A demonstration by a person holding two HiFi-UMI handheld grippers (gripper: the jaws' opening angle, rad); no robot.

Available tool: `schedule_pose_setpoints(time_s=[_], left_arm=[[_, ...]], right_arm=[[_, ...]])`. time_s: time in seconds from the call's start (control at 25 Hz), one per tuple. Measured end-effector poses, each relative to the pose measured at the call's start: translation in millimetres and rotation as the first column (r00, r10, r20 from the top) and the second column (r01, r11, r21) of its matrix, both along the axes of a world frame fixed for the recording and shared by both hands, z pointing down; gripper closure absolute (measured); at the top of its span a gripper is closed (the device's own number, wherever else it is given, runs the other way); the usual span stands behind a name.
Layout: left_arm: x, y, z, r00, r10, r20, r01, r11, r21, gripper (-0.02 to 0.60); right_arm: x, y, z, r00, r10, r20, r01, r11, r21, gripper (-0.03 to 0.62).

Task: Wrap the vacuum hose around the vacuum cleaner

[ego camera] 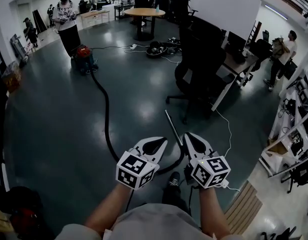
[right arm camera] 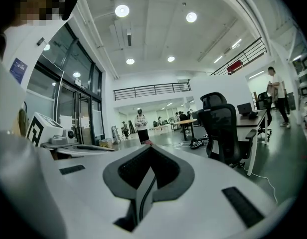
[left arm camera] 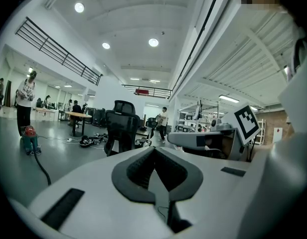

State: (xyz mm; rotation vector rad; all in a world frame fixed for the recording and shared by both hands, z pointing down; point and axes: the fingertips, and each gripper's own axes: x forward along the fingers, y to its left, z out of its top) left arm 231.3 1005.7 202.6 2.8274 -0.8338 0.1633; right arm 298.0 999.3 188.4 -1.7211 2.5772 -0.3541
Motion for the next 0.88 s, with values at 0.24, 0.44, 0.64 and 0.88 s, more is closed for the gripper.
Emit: schedule_pose_setpoints(time_s=[0.24, 0.44, 0.64, 0.88], left_arm=[[29, -55, 13, 1.000, -0.009, 0.019, 0.010, 0.999, -0.033, 0.574], [62, -104, 28, 0.999, -0.006, 0.040, 0.008, 0.998, -0.060, 0.574], [103, -153, 47, 0.997, -0.008, 0.079, 0.014, 0.996, -0.084, 0.574], [148, -216, 66, 0.992, -0.024, 0.124, 0.036, 0.994, -0.102, 0.574]], right_arm=[[36, -53, 15, 1.000, 0.010, 0.016, -0.010, 0.999, -0.034, 0.588], [63, -103, 29, 0.998, -0.034, -0.047, 0.031, 0.998, -0.062, 0.589], [104, -151, 48, 0.997, -0.051, -0.056, 0.047, 0.995, -0.083, 0.588], [149, -212, 76, 0.997, -0.072, -0.026, 0.068, 0.990, -0.126, 0.588]])
